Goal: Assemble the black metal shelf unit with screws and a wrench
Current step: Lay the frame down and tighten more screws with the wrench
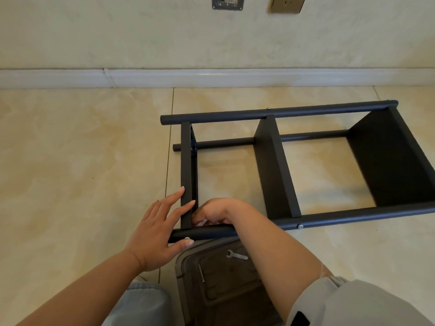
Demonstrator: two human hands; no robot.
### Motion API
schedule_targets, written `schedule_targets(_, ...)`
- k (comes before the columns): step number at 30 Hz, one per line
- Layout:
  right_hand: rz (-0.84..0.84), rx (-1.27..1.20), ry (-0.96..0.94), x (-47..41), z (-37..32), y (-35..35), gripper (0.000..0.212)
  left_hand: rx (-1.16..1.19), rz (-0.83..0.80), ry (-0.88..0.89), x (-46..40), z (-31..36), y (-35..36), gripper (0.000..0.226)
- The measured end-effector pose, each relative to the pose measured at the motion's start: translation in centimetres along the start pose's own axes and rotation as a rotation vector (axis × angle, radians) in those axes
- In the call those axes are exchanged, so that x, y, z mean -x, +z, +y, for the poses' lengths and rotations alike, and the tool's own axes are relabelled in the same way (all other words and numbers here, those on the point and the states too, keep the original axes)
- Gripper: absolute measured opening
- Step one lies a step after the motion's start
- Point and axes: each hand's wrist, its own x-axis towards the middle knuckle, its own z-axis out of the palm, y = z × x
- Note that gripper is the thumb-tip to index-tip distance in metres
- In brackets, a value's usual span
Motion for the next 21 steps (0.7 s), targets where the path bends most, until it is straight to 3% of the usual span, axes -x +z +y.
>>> schedule_targets(3,-0.029,-0.004,0.005,-0.05,-0.16,0.05,0.016,-0.002,0.008,0.007,0.02,-0.03,-0.03,0.070)
schedule_targets(6,-0.032,-0.018,0.007,0.04,-0.15,0.04,0.017,-0.007,0.007,0.010,0.15,-0.01,-0.07,0.071)
schedule_targets(9,-0.013,0.004,0.009,0.15,-0.09,0.14,0.031,-0.006,0.003,0.002,0.21,0.06,0.01,0.071)
schedule_targets(11,-0.015,0.026,0.014,0.23,-0.07,0.18,0.021,-0.010,0.007,-0.004,0.20,0.10,0.08,0.071)
schedule_targets(16,-0.039,-0.015,0.003,0.47,-0.13,0.07,0.019,-0.008,0.007,0.006,0.34,0.11,-0.02,0.071)
schedule_targets(18,-0.023,-0.021,-0.004,0.66,-0.16,0.02,0.028,-0.009,0.005,0.004,0.31,0.04,0.04,0.071)
schedule_targets(21,-0.015,-0.004,-0.001,0.93,-0.14,0.01,0.019,-0.004,-0.002,0.005,0.26,0.03,0.05,0.070)
